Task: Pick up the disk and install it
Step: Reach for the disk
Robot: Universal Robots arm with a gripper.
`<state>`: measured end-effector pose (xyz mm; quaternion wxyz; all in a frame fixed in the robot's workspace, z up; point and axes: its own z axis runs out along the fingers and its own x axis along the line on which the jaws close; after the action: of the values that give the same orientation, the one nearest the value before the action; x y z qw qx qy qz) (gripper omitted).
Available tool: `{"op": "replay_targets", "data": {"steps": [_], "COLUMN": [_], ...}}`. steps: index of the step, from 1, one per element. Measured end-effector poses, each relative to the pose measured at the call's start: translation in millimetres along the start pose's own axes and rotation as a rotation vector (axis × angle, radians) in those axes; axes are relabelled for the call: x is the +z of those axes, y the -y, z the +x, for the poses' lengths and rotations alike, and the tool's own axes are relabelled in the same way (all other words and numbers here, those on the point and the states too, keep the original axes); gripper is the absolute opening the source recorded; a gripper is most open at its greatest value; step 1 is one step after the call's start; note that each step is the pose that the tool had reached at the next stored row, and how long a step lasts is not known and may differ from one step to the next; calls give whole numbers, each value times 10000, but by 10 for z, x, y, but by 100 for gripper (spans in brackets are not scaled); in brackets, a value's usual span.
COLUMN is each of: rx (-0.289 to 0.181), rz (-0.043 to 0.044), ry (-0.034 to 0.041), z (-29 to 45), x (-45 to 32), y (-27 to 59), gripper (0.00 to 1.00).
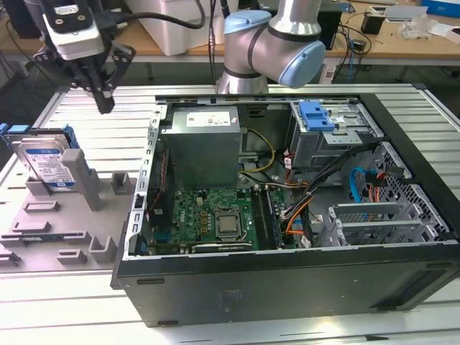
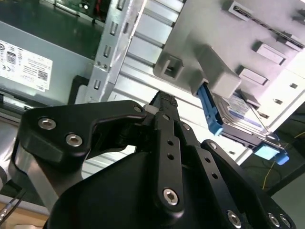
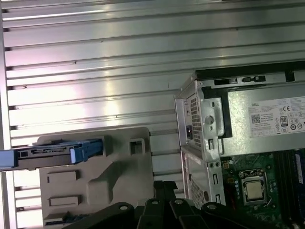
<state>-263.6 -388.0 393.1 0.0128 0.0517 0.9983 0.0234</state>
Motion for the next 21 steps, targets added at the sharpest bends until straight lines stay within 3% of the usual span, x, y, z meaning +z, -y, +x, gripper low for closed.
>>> {"op": "replay_targets", "data": {"steps": [3,12,16,17,21], "rx": [25,104,138,147,170], "rz": [0,-16,-85,-126,-295], "ry": [1,3,-2,-7,-25], "z": [160,473,676,742,893], "x": [-3,-9,-15,-17,-21], "y": [-5,-15,2,8,24], "gripper": [11,11,11,11,11]}}
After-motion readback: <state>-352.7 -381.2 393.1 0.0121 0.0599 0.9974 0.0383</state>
